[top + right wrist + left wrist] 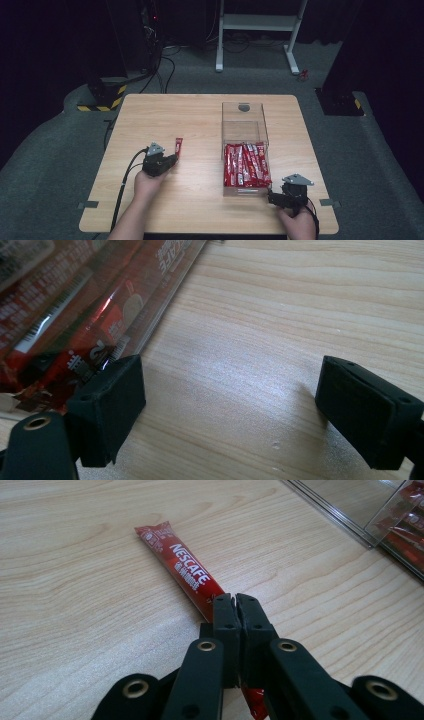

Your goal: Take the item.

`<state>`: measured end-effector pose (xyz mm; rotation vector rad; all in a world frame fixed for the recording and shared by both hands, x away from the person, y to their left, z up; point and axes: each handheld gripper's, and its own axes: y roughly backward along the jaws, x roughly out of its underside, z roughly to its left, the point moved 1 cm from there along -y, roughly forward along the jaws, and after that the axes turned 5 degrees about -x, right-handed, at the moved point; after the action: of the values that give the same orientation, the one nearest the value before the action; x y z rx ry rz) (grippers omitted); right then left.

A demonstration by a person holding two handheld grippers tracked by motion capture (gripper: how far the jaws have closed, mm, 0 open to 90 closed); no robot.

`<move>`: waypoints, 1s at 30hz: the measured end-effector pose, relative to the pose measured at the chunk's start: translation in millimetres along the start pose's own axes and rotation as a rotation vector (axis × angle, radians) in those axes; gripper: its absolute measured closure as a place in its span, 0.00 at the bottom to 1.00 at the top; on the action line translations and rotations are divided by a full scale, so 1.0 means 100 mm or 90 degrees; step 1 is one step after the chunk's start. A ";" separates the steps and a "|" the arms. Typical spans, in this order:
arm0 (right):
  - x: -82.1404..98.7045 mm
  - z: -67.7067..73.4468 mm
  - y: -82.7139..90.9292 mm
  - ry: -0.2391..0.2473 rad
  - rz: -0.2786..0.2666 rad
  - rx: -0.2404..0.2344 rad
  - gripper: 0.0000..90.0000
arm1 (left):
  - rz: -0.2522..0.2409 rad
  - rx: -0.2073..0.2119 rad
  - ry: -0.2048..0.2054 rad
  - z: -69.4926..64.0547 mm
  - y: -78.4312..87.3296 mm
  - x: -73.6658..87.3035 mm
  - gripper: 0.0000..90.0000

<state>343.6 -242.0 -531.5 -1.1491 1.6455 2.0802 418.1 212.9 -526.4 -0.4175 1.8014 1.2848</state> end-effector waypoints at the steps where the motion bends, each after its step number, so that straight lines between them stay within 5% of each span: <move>1: 0.00 0.00 0.00 0.000 0.000 0.000 0.14 | 0.001 0.000 -0.001 0.00 0.00 0.00 0.97; 10: 0.00 0.00 0.00 0.000 0.000 0.000 0.14 | -0.023 0.003 0.003 -0.01 0.06 -0.02 0.80; 30: 0.00 0.00 0.00 -0.001 0.000 -0.001 0.14 | -0.055 0.057 0.014 -0.08 0.34 -0.06 0.43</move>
<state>343.6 -241.9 -531.4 -1.1473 1.6436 2.0824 394.2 218.5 -500.2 -0.4562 1.8318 1.1387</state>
